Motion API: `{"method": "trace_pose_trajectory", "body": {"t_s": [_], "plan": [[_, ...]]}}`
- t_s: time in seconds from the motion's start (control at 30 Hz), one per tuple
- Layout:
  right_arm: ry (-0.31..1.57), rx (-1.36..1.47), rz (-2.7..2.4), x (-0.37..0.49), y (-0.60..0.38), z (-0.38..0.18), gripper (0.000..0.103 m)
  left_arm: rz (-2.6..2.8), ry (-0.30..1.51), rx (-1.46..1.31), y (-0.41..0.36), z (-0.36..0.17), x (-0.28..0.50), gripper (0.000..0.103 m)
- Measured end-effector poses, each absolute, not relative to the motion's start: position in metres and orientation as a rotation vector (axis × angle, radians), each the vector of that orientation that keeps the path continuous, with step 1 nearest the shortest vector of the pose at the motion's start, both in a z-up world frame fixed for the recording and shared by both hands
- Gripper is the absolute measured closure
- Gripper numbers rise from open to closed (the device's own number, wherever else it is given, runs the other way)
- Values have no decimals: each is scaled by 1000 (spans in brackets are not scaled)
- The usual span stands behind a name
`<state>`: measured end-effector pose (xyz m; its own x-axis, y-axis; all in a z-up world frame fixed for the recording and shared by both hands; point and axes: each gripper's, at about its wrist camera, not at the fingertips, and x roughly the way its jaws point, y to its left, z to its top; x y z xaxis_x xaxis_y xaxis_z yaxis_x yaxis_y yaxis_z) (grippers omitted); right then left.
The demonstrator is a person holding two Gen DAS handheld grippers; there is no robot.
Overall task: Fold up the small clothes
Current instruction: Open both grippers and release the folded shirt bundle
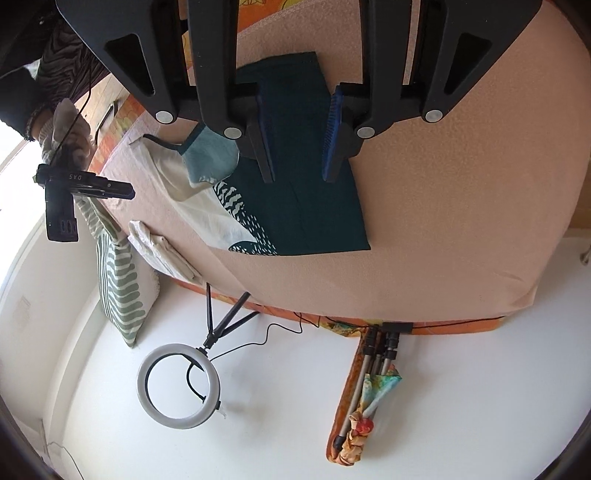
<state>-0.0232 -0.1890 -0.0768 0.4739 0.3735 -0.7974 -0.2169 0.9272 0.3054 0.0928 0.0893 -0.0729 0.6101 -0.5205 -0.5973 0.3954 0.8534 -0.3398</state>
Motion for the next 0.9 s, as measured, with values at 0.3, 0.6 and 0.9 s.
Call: {"method": "trace_pose_trajectory", "body": {"t_s": [0.3,0.6,0.9], "plan": [[1213,343,429,-22,-185,-123,62,-650,866,34,30,-112,80,80],[1244,521,492,-24,-200,-124,95,-646,910,157,21,-125,73,80],[1086,330,452,-10,-216,-78,48,-613,872,105,36,-100,68,80]]}}
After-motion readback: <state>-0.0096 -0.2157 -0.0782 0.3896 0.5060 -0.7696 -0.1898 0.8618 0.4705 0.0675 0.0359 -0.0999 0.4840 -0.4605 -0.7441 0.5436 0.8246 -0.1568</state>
